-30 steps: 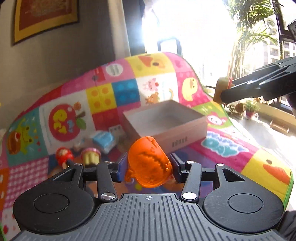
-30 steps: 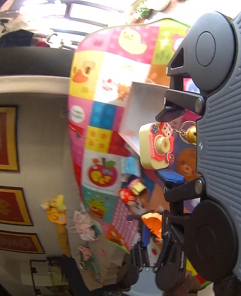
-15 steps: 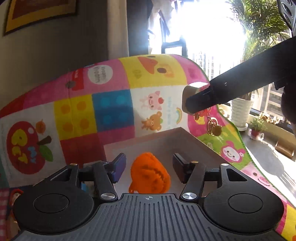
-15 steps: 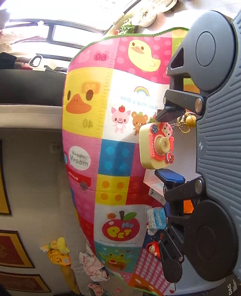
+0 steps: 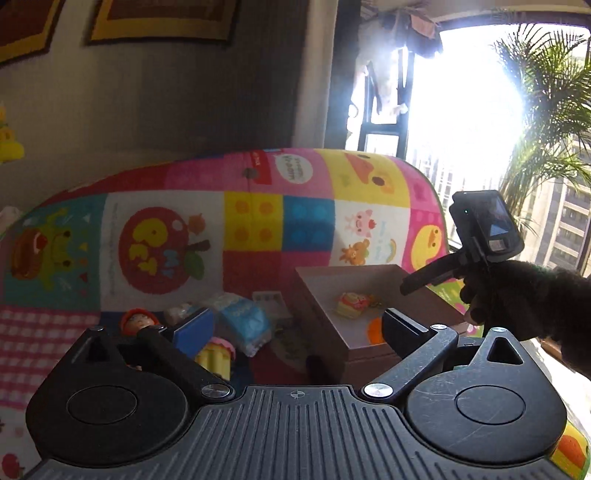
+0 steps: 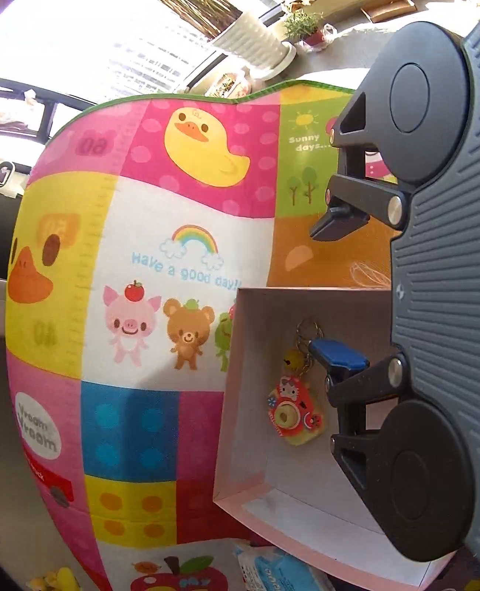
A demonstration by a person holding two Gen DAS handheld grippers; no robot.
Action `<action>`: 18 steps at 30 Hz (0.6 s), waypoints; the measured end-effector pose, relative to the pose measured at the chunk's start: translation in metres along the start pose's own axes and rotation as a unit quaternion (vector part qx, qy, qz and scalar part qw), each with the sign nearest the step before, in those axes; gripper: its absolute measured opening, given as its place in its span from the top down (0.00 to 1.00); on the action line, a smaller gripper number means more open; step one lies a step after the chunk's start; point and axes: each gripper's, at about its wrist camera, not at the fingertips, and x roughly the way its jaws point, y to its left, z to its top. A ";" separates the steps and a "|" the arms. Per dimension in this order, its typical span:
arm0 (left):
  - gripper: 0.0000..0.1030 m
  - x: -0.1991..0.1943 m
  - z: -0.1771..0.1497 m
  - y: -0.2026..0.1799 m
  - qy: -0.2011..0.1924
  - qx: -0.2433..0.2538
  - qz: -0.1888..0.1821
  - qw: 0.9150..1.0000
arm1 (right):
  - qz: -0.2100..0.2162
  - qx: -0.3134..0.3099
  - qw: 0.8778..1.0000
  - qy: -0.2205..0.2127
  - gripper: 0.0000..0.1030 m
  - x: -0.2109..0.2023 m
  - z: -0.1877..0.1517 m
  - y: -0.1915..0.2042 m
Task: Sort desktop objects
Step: 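Carry the pumpkin cup in the left tool while the right tool carries the keychain into the pink box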
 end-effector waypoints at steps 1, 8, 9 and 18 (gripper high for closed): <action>0.02 -0.010 -0.003 0.007 -0.002 -0.001 0.018 1.000 | 0.018 0.003 1.000 0.001 0.42 0.001 0.002 0.002; 0.01 -0.034 -0.027 0.045 0.036 -0.020 0.097 0.994 | -0.005 -0.033 0.997 -0.065 0.39 -0.018 0.011 0.043; 0.01 -0.036 -0.031 0.047 0.038 -0.022 0.108 0.993 | -0.022 -0.052 0.994 -0.097 0.41 -0.034 0.003 0.053; 0.00 -0.034 -0.054 0.062 0.056 -0.092 0.126 0.986 | 0.135 -0.136 0.977 -0.094 0.66 -0.133 -0.133 0.138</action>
